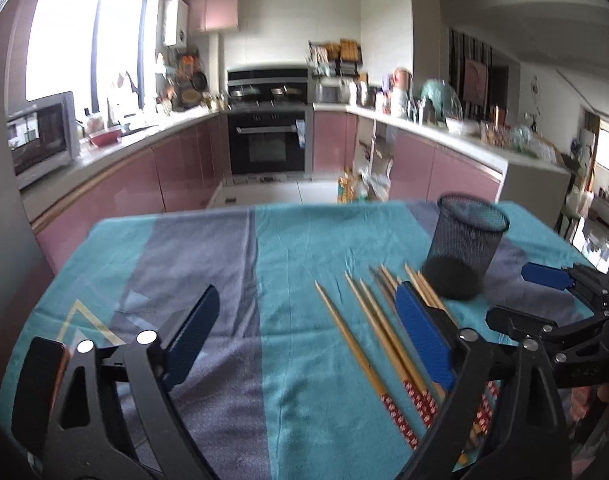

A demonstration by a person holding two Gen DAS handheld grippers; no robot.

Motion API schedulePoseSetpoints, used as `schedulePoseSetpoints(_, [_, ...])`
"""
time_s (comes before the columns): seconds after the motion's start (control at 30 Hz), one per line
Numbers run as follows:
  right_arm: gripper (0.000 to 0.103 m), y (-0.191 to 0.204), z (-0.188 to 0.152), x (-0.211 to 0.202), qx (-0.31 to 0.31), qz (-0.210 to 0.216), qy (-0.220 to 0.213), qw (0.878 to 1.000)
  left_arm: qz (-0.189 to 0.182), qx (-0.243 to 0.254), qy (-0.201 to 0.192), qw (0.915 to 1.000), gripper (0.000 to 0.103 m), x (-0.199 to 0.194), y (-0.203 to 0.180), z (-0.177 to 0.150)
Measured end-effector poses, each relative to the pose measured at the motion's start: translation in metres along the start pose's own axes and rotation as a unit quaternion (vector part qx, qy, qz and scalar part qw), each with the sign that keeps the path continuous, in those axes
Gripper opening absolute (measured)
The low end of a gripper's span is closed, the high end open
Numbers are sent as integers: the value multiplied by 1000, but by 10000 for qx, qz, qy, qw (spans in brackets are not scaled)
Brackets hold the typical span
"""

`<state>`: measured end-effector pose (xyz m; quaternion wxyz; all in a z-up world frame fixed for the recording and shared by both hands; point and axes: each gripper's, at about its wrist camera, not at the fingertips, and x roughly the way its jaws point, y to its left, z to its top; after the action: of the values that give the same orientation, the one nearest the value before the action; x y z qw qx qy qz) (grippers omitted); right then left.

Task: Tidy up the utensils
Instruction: 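Lower the right gripper onto one chopstick and close while the left gripper grasps another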

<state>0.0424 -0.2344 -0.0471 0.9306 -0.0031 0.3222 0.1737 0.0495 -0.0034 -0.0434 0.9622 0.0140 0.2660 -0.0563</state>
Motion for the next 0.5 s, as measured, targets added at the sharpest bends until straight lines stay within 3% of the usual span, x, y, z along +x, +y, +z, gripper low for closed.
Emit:
schedulePoseSetpoints(0.3, [53, -13, -10, 37, 248, 160, 851, 9959, -480, 137, 1136, 9923, 58, 67, -5, -22])
schedulePoseSetpoints(0.5, [32, -17, -12, 46, 270, 214, 1107, 9933, -610, 191, 1477, 9870, 51, 93, -9, -28])
